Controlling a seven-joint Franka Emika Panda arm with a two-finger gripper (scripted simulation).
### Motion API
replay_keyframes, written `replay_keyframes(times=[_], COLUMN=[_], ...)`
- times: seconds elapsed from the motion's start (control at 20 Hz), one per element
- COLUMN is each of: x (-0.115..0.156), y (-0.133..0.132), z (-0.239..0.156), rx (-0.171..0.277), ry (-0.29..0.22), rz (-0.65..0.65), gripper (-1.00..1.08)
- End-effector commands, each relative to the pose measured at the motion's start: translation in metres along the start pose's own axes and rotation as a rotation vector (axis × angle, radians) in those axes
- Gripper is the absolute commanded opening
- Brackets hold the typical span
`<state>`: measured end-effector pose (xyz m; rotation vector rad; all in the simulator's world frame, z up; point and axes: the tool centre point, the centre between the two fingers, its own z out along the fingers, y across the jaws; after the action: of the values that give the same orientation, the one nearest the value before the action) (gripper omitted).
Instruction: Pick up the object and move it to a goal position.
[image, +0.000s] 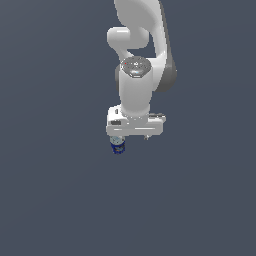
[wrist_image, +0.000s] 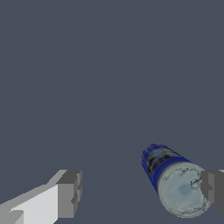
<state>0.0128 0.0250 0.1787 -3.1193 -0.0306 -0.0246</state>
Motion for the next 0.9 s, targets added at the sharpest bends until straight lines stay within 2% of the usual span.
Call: replay_keyframes(times=[0.0,0.45,0.85], x=[0.000,0.011,0.008], y=[0.000,-0.013,-0.008], z=[0.000,-0.021,-0.016], rx=[0.000,0.024,0.022], ry=[0.000,0.036,0.033], rz=[0.000,-0.013,0.015], gripper=[1.00,1.00,1.00])
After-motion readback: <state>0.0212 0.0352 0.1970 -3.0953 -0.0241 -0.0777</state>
